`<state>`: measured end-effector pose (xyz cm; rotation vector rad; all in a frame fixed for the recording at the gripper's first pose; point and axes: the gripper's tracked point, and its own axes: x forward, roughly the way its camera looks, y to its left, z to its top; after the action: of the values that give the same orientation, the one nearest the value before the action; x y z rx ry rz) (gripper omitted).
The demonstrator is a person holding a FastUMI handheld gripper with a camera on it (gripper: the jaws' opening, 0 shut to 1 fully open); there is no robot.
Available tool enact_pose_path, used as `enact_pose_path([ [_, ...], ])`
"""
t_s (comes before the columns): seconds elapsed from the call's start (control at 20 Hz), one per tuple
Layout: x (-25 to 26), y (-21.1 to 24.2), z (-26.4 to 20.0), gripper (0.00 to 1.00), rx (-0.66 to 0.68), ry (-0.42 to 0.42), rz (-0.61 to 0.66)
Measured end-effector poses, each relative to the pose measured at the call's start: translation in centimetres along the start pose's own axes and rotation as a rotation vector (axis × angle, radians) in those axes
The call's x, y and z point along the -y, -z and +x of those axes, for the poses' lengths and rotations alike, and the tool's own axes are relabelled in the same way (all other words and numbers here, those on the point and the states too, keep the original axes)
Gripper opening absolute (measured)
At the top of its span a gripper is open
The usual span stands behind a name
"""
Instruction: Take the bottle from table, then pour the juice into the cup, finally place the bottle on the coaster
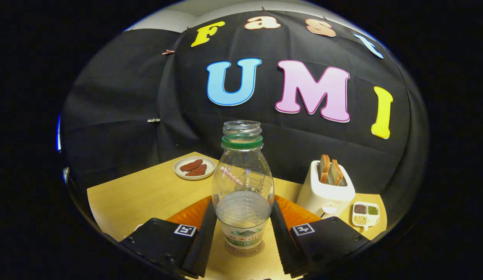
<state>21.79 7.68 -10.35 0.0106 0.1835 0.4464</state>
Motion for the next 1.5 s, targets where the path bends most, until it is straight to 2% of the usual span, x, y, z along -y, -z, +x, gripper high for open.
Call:
enact_pose_path([
  [0.3,1.9,4.7,2.7,0.75,-0.048,0.024,0.067],
  [1.1,1.6,6.8,3.3,0.8,-0.045,-0.006,0.011],
  [1.25,1.9,7.0,2.8,0.97,-0.063,-0.004,0.007],
  [1.5,2.3,5.1,0.8,0.97,-0.036,0.024,0.004],
])
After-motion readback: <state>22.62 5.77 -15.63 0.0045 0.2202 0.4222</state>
